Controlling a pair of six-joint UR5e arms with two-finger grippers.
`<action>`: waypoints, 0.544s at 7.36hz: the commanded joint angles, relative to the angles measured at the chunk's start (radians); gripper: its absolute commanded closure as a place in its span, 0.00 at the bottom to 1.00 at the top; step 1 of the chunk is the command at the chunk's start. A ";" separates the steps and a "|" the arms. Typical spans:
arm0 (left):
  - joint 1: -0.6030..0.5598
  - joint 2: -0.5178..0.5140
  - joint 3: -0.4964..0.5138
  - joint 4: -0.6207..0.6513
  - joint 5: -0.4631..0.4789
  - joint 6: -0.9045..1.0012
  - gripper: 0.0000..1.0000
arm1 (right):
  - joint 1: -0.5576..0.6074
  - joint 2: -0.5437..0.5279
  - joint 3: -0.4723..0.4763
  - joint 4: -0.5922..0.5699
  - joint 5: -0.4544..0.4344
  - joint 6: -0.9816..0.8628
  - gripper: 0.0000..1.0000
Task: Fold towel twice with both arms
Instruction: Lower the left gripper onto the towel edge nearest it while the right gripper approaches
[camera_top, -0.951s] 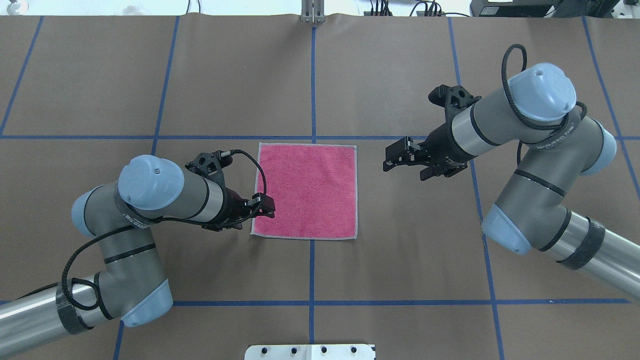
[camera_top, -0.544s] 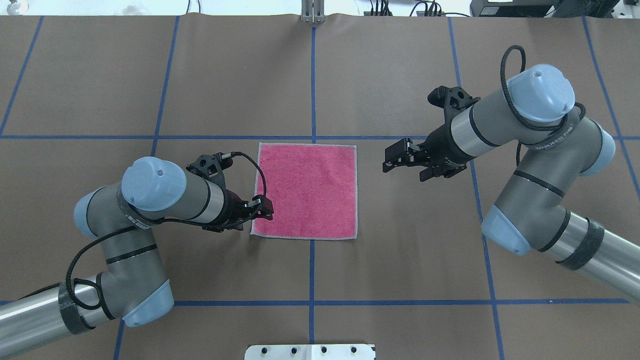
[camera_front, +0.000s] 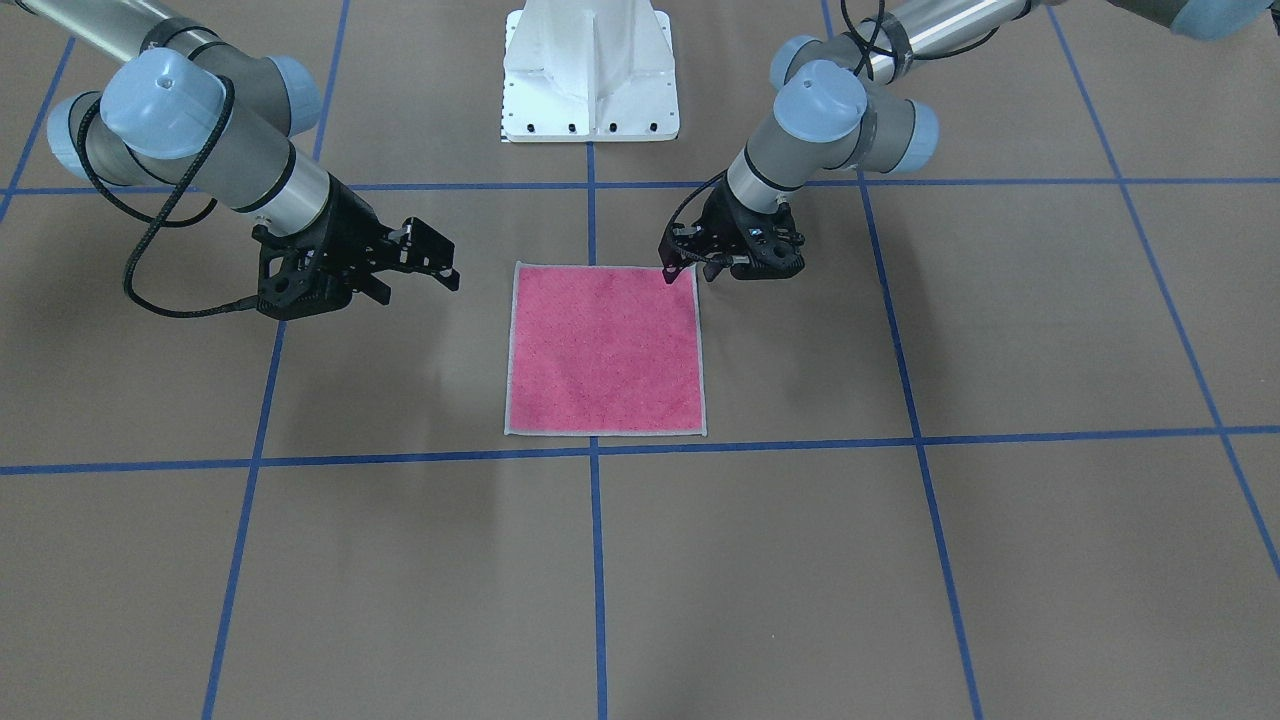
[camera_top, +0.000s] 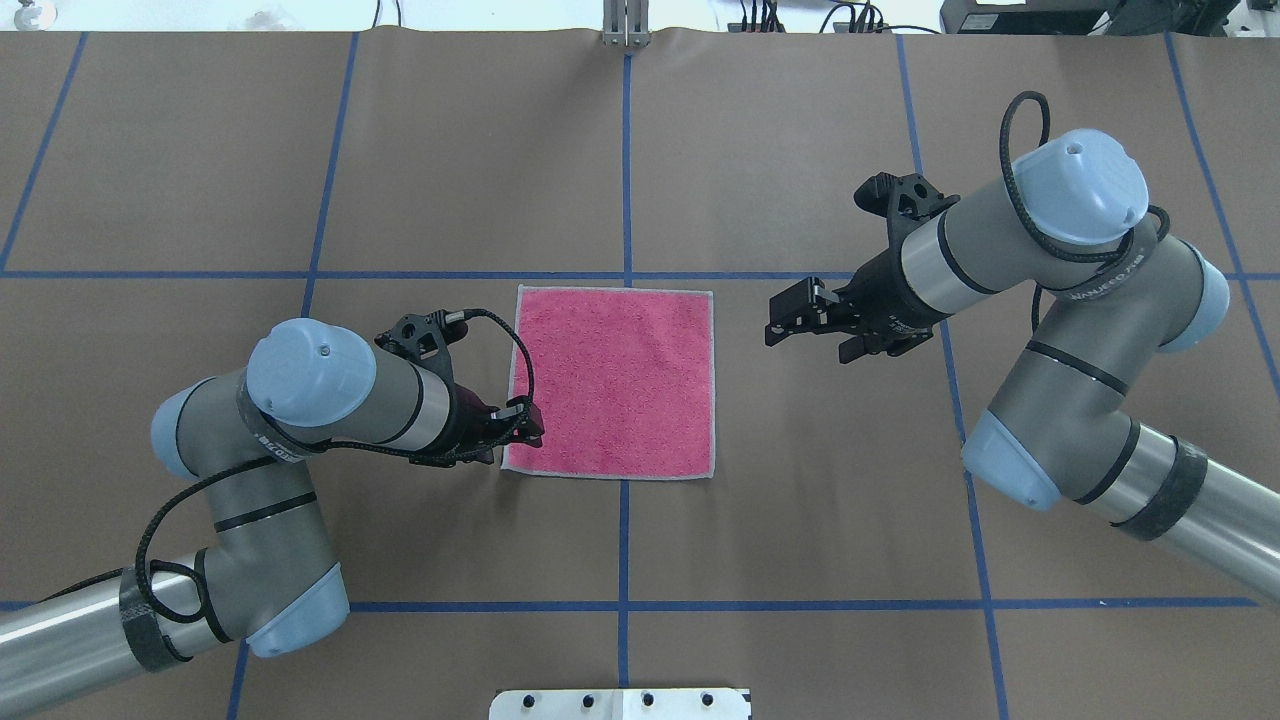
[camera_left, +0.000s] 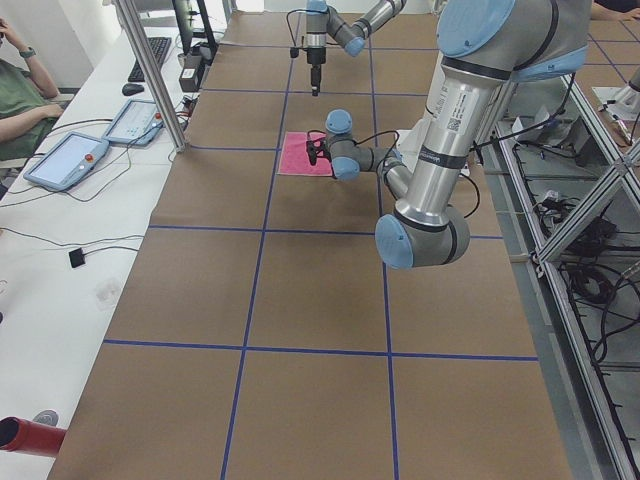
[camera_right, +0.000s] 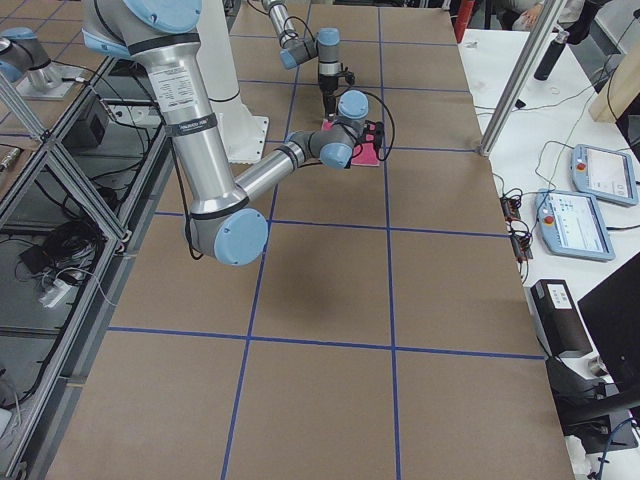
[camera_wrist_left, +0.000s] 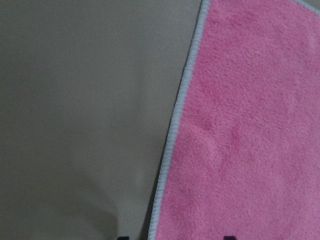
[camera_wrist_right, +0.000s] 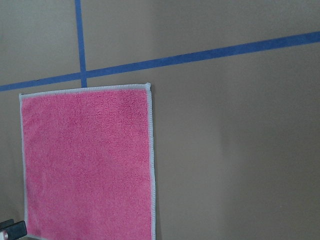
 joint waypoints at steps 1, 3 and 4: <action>0.006 0.000 0.000 0.000 0.000 0.000 0.44 | 0.000 0.000 0.000 0.000 0.000 -0.002 0.01; 0.006 0.000 0.006 0.000 0.000 0.000 0.54 | 0.000 0.000 0.000 0.000 0.000 -0.004 0.01; 0.006 0.000 0.006 -0.002 -0.002 0.002 0.54 | 0.000 0.000 0.000 0.000 0.000 -0.005 0.01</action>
